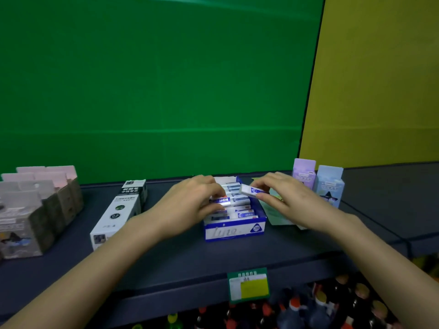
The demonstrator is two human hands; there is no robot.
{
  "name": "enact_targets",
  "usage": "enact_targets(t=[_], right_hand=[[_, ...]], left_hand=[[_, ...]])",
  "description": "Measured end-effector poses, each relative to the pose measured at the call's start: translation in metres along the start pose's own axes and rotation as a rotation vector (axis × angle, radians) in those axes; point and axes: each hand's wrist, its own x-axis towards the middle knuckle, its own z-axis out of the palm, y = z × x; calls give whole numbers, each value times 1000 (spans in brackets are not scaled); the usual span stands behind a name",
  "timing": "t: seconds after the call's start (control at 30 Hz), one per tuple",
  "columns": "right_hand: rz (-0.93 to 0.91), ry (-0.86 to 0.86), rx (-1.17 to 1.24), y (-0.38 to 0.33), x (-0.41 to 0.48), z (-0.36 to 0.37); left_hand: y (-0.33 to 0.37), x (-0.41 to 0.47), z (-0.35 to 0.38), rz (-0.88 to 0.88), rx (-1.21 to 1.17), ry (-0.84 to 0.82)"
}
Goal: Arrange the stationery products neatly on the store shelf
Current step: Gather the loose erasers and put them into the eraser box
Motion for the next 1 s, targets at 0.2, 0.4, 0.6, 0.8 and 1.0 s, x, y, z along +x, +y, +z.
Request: enact_targets(t=[0.2, 0.4, 0.6, 0.8, 1.0], right_hand=[[-39, -82, 4, 17, 20, 13], [-154, -164, -12, 28, 32, 21], [-226, -194, -143, 25, 38, 27], [-240, -219, -194, 24, 39, 31], [-216, -225, -170, 22, 41, 31]], left_hand=[[-10, 23, 19, -36, 44, -110], [-11, 28, 31, -116, 54, -164], [-11, 28, 35, -189, 17, -120], [-11, 25, 34, -242, 20, -85], [-16, 26, 31, -265, -78, -96]])
